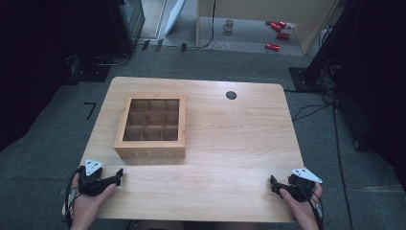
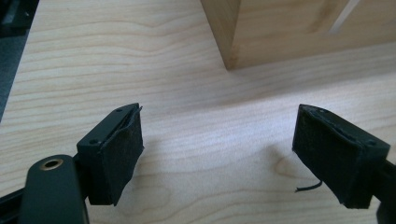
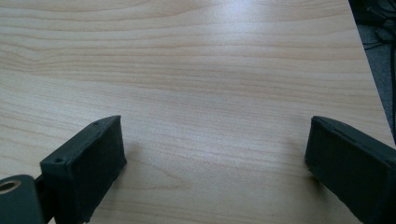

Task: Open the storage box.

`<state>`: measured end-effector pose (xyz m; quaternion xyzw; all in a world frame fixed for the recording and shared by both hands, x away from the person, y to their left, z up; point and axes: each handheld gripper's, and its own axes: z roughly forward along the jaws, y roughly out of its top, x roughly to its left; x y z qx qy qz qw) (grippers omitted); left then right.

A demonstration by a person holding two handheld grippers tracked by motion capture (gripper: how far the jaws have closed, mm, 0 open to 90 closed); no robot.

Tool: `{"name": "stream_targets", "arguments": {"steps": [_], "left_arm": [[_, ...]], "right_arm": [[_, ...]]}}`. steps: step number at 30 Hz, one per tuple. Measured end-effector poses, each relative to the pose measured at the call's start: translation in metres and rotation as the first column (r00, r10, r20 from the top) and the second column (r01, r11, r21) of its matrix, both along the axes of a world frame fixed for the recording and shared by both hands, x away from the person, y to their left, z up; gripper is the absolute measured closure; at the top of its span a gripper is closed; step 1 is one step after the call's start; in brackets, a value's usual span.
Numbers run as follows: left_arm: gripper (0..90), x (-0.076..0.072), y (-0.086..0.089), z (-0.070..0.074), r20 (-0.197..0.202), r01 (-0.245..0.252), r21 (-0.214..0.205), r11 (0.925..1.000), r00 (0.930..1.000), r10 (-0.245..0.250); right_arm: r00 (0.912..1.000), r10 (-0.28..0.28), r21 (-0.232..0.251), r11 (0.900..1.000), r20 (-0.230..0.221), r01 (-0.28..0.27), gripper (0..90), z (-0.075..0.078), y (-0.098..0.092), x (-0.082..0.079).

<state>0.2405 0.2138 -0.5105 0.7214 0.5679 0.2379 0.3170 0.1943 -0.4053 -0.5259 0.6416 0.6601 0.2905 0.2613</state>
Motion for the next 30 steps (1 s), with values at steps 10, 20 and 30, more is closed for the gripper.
{"name": "stream_targets", "arguments": {"steps": [10, 20, 30], "left_arm": [[16.9, 0.010, -0.008, 0.014, 0.027, 0.035, -0.032, 0.9989, 0.9990, -0.034], [23.8, 0.022, -0.015, 0.031, 0.033, 0.065, -0.050, 0.9966, 0.9974, -0.064], [31.2, 0.034, -0.022, 0.035, 0.035, 0.076, -0.091, 0.9929, 0.9967, -0.073]], "right_arm": [[0.9999, -0.015, -0.022, 0.9997, -0.007, 0.015, 4.9, 0.002, 0.003, 0.000], [0.9993, 0.009, 0.040, 0.9991, 0.035, -0.011, 5.6, 0.025, 0.025, 0.010], [0.9943, 0.088, 0.044, 0.9949, 0.061, -0.091, 5.7, 0.037, 0.067, 0.028]]}}
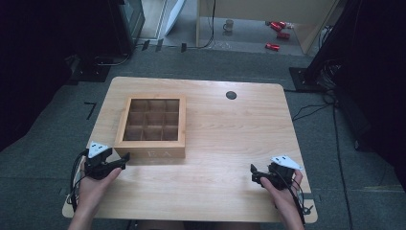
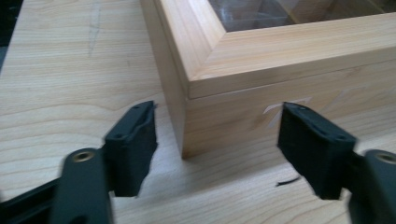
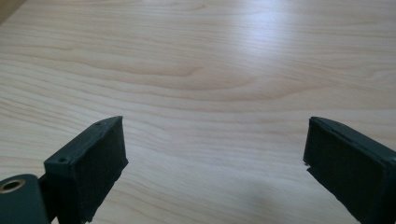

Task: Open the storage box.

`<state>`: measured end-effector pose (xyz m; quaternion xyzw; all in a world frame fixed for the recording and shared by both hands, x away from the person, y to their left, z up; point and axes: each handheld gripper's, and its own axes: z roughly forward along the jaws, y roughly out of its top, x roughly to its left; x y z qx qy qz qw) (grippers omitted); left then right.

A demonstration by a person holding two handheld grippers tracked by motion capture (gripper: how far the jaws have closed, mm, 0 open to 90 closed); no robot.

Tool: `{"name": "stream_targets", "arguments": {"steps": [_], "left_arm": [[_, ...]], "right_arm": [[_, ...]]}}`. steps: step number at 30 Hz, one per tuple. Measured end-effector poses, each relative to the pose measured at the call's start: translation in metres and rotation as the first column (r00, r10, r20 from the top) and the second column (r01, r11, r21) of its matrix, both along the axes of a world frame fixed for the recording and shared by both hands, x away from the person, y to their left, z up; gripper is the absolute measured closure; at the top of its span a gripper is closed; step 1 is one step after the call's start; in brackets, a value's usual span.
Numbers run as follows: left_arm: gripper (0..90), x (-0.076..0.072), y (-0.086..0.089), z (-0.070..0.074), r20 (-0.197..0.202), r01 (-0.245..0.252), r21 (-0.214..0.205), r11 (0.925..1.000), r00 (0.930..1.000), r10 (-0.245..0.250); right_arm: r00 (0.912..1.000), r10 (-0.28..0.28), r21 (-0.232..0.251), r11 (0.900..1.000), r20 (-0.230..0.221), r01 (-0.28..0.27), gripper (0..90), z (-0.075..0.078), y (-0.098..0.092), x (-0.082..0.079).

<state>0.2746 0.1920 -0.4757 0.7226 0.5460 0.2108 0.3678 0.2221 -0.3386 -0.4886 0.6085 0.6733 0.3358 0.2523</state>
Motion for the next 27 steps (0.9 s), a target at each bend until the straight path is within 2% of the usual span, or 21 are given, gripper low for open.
{"name": "stream_targets", "arguments": {"steps": [5, 6, 9, 10, 11, 12, 13, 14, 15, 18, 19, 20, 23, 24, 25, 27], "left_arm": [[35.2, 0.002, -0.001, -0.002, 0.008, 0.009, -0.020, 0.9997, 0.9999, -0.009], [36.0, 0.004, -0.002, 0.000, 0.012, 0.025, -0.028, 0.9993, 0.9996, -0.025], [34.0, 0.006, -0.002, 0.001, 0.012, 0.036, -0.019, 0.9992, 0.9993, -0.035], [33.8, 0.006, -0.002, 0.002, 0.008, 0.036, -0.028, 0.9989, 0.9993, -0.036], [33.8, 0.006, -0.002, 0.002, 0.008, 0.036, -0.028, 0.9989, 0.9993, -0.036], [33.8, 0.006, -0.001, 0.004, 0.013, 0.034, -0.042, 0.9986, 0.9994, -0.033], [34.8, 0.006, -0.001, 0.004, 0.013, 0.034, -0.042, 0.9986, 0.9994, -0.033], [35.5, 0.006, 0.000, 0.005, 0.014, 0.033, -0.040, 0.9987, 0.9994, -0.032], [35.5, 0.006, 0.000, 0.005, 0.016, 0.035, -0.036, 0.9988, 0.9993, -0.034], [36.1, 0.005, 0.000, 0.005, 0.020, 0.036, -0.031, 0.9989, 0.9992, -0.035], [36.3, 0.005, 0.000, 0.005, 0.020, 0.036, -0.031, 0.9989, 0.9992, -0.035], [36.4, 0.005, 0.000, 0.005, 0.028, 0.041, -0.024, 0.9989, 0.9988, -0.040], [36.5, 0.005, 0.001, 0.004, 0.027, 0.044, -0.029, 0.9986, 0.9987, -0.044], [36.4, 0.006, 0.001, 0.004, 0.026, 0.046, -0.033, 0.9984, 0.9986, -0.045], [36.1, 0.006, 0.001, 0.004, 0.026, 0.046, -0.033, 0.9984, 0.9986, -0.045], [35.8, 0.006, 0.001, 0.004, 0.026, 0.048, -0.029, 0.9984, 0.9985, -0.047]], "right_arm": [[0.9993, 0.036, -0.004, 0.9993, 0.006, -0.036, 5.8, 0.005, 0.020, 0.008], [0.9985, 0.054, -0.006, 0.9985, 0.012, -0.054, 5.8, 0.008, 0.029, 0.012], [0.9976, 0.068, -0.005, 0.9977, 0.015, -0.068, 5.8, 0.010, 0.039, 0.016], [0.9962, 0.085, -0.009, 0.9964, 0.017, -0.085, 5.8, 0.011, 0.049, 0.020], [0.9962, 0.085, -0.009, 0.9964, 0.017, -0.085, 5.8, 0.011, 0.049, 0.020], [0.9945, 0.104, -0.010, 0.9945, 0.014, -0.104, 5.8, 0.011, 0.060, 0.024], [0.9945, 0.104, -0.010, 0.9945, 0.014, -0.104, 5.8, 0.011, 0.060, 0.024], [0.9923, 0.123, -0.009, 0.9924, 0.015, -0.122, 5.8, 0.011, 0.072, 0.028], [0.9923, 0.123, -0.009, 0.9924, 0.015, -0.122, 5.8, 0.011, 0.072, 0.028], [0.9875, 0.156, -0.005, 0.9877, 0.017, -0.156, 5.8, 0.012, 0.094, 0.035], [0.9875, 0.156, -0.005, 0.9877, 0.017, -0.156, 5.8, 0.012, 0.094, 0.035], [0.9836, 0.179, 0.006, 0.9838, 0.022, -0.179, 5.8, 0.014, 0.107, 0.039], [0.9807, 0.194, 0.009, 0.9809, 0.026, -0.194, 5.9, 0.016, 0.116, 0.042], [0.9769, 0.212, 0.013, 0.9772, 0.030, -0.212, 5.8, 0.018, 0.128, 0.046], [0.9769, 0.212, 0.013, 0.9772, 0.030, -0.212, 5.8, 0.018, 0.128, 0.046], [0.9721, 0.232, 0.012, 0.9725, 0.034, -0.233, 5.8, 0.021, 0.142, 0.051]]}}
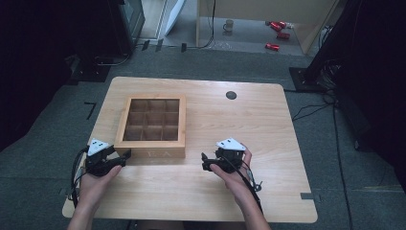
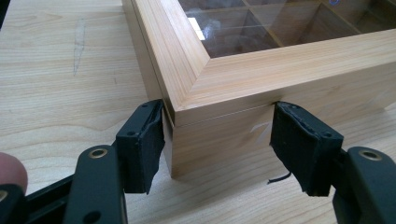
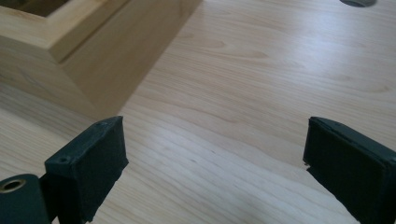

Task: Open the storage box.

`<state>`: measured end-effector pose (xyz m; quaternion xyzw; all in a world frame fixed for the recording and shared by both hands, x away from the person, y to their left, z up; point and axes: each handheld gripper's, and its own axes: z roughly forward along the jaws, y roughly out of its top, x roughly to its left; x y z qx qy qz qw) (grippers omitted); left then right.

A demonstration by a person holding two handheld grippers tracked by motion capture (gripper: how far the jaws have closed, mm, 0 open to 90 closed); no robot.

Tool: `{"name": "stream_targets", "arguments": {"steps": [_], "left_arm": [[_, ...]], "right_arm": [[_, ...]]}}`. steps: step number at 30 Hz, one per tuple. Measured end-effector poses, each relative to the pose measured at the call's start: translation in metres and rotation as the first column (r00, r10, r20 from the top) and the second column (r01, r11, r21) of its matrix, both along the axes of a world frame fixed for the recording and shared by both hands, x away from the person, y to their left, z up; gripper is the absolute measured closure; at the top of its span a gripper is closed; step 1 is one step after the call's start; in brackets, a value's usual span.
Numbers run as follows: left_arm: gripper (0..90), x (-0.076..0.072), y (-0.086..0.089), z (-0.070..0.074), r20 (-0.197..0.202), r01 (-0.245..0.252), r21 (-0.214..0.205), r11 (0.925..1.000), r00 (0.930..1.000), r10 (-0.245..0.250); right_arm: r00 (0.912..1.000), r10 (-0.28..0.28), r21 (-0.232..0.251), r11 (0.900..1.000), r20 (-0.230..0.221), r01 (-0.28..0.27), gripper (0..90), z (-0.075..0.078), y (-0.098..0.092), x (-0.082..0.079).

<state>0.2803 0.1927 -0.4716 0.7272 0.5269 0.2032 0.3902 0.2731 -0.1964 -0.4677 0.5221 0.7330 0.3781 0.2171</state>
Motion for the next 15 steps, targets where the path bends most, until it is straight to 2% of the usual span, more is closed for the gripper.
{"name": "stream_targets", "arguments": {"steps": [2, 4, 6, 7, 15], "left_arm": [[35.8, 0.000, 0.000, 0.000, -0.001, -0.001, 0.000, 1.0000, 1.0000, 0.001], [35.8, 0.000, 0.000, 0.000, -0.002, -0.001, 0.000, 1.0000, 1.0000, 0.001], [35.8, 0.000, 0.000, 0.001, -0.005, 0.000, 0.001, 1.0000, 1.0000, 0.000], [35.8, 0.000, 0.000, 0.001, -0.005, -0.002, 0.000, 1.0000, 1.0000, 0.002], [36.4, 0.001, 0.001, 0.001, -0.011, 0.000, -0.005, 1.0000, 0.9999, 0.000]], "right_arm": [[1.0000, 0.005, 0.000, 1.0000, 0.001, -0.005, 5.9, 0.001, 0.004, 0.002], [0.9998, 0.021, 0.000, 0.9998, 0.005, -0.021, 5.9, 0.004, 0.017, 0.006], [0.9996, 0.026, 0.000, 0.9997, 0.007, -0.026, 5.9, 0.005, 0.020, 0.008], [0.9992, 0.039, 0.008, 0.9992, 0.010, -0.039, 5.9, 0.007, 0.029, 0.011], [0.9971, 0.076, 0.048, 0.9960, 0.003, -0.076, 5.9, 0.005, 0.052, 0.019]]}}
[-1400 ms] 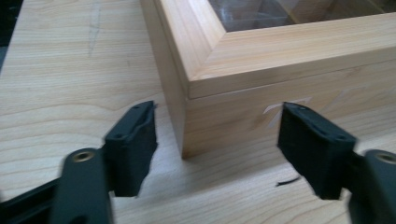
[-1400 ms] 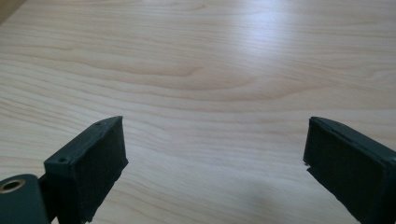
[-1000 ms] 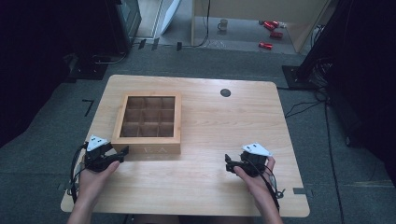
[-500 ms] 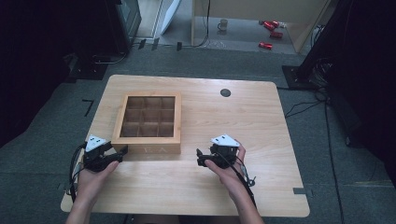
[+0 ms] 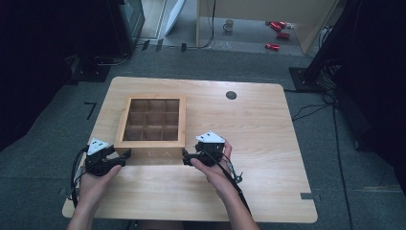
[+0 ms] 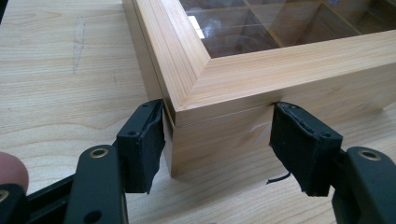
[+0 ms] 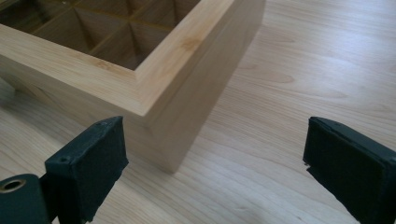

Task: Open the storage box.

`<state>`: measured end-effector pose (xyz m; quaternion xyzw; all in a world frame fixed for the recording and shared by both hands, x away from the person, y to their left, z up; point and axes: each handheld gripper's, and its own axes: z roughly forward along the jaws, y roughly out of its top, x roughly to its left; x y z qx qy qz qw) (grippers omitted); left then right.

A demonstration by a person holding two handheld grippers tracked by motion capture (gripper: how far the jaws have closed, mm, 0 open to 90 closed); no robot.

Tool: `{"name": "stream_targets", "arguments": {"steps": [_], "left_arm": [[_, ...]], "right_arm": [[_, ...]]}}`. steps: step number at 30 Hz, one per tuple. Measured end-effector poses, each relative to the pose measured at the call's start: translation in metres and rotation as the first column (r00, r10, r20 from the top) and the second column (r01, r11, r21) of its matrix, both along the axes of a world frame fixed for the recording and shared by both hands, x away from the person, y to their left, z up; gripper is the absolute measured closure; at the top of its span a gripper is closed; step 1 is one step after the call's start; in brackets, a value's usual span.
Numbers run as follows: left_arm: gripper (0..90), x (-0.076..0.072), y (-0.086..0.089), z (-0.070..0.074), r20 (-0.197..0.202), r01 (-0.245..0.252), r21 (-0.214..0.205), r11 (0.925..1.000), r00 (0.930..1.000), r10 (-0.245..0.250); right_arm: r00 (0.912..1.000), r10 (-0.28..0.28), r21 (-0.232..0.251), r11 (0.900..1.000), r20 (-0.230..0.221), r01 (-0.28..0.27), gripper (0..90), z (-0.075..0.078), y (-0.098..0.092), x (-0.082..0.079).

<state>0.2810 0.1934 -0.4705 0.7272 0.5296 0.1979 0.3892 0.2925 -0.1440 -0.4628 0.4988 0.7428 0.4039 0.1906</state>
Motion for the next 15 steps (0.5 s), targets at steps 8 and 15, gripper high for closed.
{"name": "stream_targets", "arguments": {"steps": [8, 15], "left_arm": [[36.8, 0.001, 0.002, 0.000, 0.001, 0.007, -0.008, 0.9999, 1.0000, -0.007], [36.8, 0.001, 0.002, 0.000, 0.008, 0.006, -0.011, 0.9999, 1.0000, -0.006]], "right_arm": [[0.9996, 0.026, 0.024, 0.9994, -0.013, -0.026, 5.9, -0.008, 0.014, 0.002], [0.9993, 0.011, 0.080, 0.9967, -0.036, -0.008, 6.4, -0.012, 0.021, 0.006]]}}
